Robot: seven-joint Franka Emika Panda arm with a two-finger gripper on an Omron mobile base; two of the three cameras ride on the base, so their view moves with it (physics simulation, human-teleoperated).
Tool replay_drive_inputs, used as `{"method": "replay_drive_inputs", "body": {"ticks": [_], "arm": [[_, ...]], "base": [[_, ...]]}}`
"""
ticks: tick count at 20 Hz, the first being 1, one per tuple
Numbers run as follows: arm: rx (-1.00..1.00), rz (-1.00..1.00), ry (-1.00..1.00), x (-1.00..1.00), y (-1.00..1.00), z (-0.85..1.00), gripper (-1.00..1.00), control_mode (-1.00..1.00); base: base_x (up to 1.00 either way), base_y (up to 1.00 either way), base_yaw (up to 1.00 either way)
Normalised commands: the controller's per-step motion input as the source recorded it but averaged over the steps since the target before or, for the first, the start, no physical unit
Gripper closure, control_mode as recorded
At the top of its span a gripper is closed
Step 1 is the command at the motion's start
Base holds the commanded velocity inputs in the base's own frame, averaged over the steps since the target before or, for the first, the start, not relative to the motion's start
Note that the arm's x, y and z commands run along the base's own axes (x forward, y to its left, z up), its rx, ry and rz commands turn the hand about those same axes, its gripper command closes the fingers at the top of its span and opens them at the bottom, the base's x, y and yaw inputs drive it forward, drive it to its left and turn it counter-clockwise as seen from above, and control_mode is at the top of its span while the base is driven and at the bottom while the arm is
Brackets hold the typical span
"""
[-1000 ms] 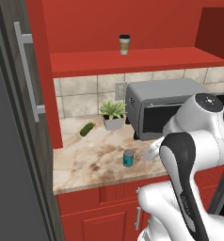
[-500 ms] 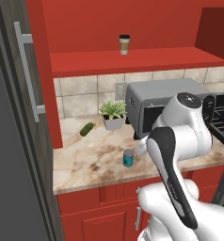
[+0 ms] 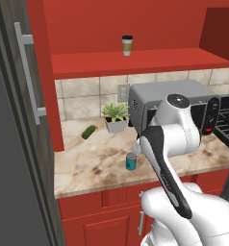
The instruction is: Pick the boxed food and canned food from the counter and place them in the cabinets closest to them.
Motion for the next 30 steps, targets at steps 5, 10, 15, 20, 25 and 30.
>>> {"method": "replay_drive_inputs", "body": {"ticks": [5,10,15,20,25,30], "arm": [[-0.02,0.00,0.00,0.24,0.00,-0.14,-1.00,-1.00],[-0.01,0.00,0.00,0.15,0.00,-0.09,-1.00,-1.00],[0.00,0.00,0.00,0.08,0.00,-0.08,-1.00,-1.00],[0.00,0.00,0.00,0.21,0.00,-0.19,-1.00,-1.00],[0.00,0.00,0.00,0.26,0.01,-0.27,-1.00,-1.00],[0.00,0.00,0.01,0.25,0.00,-0.29,-1.00,-1.00]], "base": [[0.00,0.00,0.00],[0.00,0.00,0.00],[0.00,0.00,0.00],[0.00,0.00,0.00],[0.00,0.00,0.00],[0.00,0.00,0.00]]}}
